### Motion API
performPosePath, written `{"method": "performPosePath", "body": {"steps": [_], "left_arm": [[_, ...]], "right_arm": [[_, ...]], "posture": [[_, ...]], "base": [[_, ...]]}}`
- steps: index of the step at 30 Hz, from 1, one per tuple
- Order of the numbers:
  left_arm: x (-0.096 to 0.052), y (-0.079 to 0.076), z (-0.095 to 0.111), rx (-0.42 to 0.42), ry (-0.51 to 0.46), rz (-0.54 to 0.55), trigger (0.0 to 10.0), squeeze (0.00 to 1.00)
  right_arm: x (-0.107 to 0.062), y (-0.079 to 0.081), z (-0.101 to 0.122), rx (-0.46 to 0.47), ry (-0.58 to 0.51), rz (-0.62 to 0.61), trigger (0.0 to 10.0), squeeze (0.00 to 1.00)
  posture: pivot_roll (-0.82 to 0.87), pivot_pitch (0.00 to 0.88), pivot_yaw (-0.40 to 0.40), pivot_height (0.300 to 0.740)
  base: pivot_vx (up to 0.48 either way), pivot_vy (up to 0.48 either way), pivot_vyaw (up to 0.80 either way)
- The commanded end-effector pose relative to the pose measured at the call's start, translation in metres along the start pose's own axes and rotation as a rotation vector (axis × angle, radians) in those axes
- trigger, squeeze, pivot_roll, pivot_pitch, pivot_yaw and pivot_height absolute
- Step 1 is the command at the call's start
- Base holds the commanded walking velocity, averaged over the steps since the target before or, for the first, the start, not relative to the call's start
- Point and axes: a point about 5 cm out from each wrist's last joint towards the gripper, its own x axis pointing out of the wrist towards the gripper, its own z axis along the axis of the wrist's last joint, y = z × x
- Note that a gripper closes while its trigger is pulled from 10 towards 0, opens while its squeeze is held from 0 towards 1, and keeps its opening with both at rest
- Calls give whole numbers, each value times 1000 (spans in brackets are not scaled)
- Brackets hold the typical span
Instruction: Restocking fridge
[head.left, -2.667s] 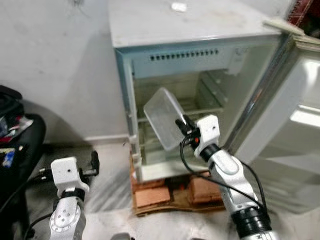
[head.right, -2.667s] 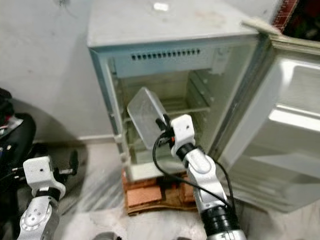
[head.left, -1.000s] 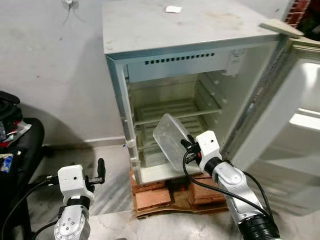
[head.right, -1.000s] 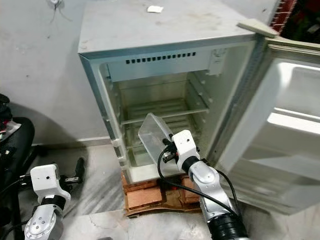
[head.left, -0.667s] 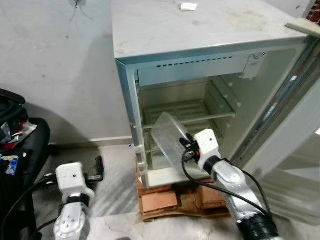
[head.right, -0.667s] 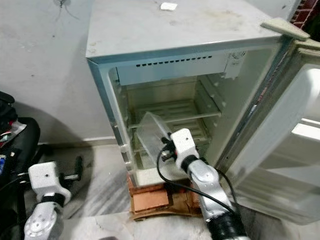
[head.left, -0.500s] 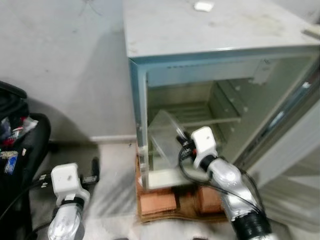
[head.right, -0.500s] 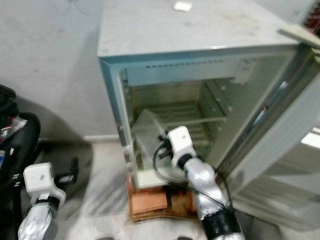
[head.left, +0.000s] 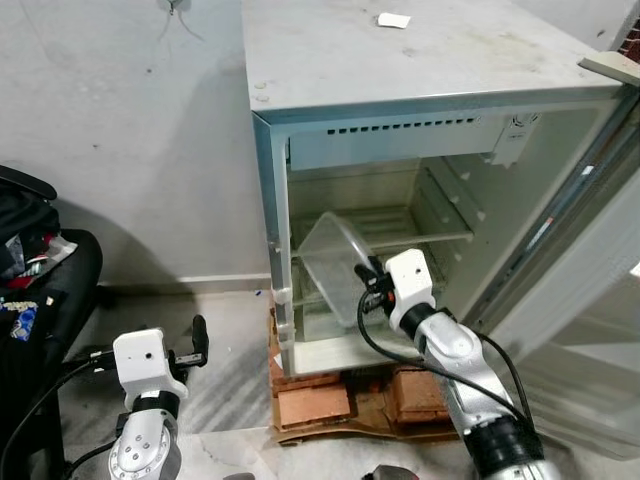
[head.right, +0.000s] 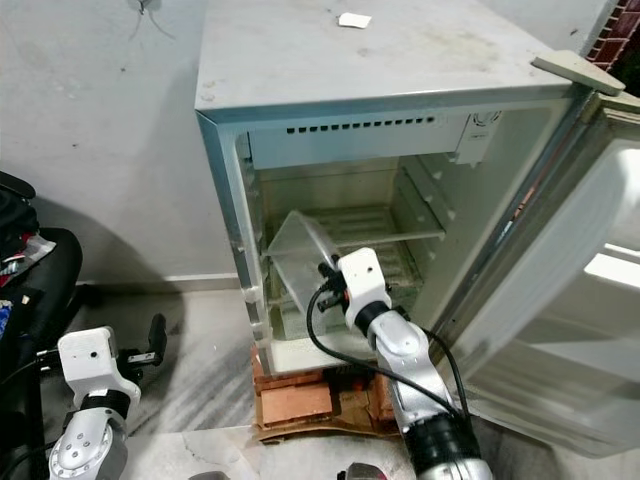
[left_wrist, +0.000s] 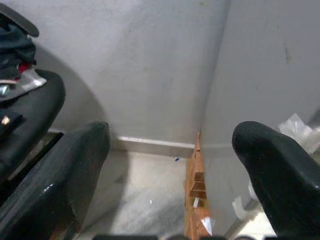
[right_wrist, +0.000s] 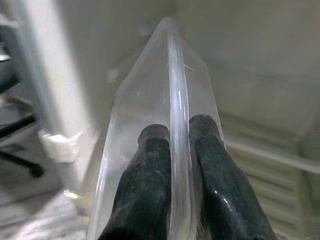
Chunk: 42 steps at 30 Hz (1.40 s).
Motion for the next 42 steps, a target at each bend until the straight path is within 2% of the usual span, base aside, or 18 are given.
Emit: {"method": "performPosePath", "body": {"steps": [1,6,10,13,15,18,20,23,24,25,26,30,34,35,39,42], "left_arm": [[-2,0,1,1,13,4,10000,0],[-10,-4,1,2,28,3,10000,0],[-17,-8,6,-3,24,4,10000,0],[-18,-9,9,-3,23,5,10000,0],[-21,-9,15,-6,19,21,10000,0],[-24,-9,17,-5,18,24,10000,0],[-30,-9,19,-4,30,32,10000,0],[-36,-9,20,2,46,38,10000,0],[-40,-9,21,3,53,41,10000,0],[-40,-9,21,3,53,41,10000,0],[-43,-9,23,5,59,44,10000,0],[-50,-7,27,6,66,58,10000,0],[-53,-7,29,5,75,66,10000,0],[-55,-8,29,4,80,68,10000,0],[-57,-10,31,3,89,66,10000,0],[-56,-10,32,3,90,67,10000,0]], "right_arm": [[4,-4,2,1,-6,-28,10000,0],[18,-6,8,15,-16,-55,10000,0],[37,-9,19,63,-30,-99,10000,0],[44,-10,23,97,-29,-118,10000,0],[58,-6,35,152,-32,-134,10000,0],[64,-2,41,155,-34,-132,10000,0],[72,2,47,214,-28,-134,10000,0],[76,5,48,272,-5,-137,10000,0],[78,8,47,337,9,-143,10000,0],[78,8,47,337,9,-143,10000,0],[80,12,47,392,23,-150,10000,0],[86,26,52,491,37,-145,10000,0],[90,33,56,558,43,-156,10000,0],[92,35,61,623,37,-179,10000,0],[97,36,76,665,-7,-200,10000,0],[98,35,79,669,-16,-206,10000,0]], "posture": [[33,109,-3,740],[47,138,-10,740],[77,164,-25,740],[89,174,-31,740],[108,193,-37,740],[122,209,-42,740],[139,233,-44,740],[153,249,-46,740],[166,266,-49,740],[166,266,-49,740],[180,282,-52,740],[204,307,-58,740],[215,316,-56,740],[222,318,-55,740],[232,325,-52,740],[230,328,-54,740]], "base": [[0,0,0],[0,0,0],[0,0,0],[0,0,0],[0,0,0],[0,0,0],[0,0,0],[0,0,0],[0,0,0],[0,0,0],[0,0,0],[0,0,0],[0,0,0],[0,0,0],[0,0,0],[0,0,0]]}}
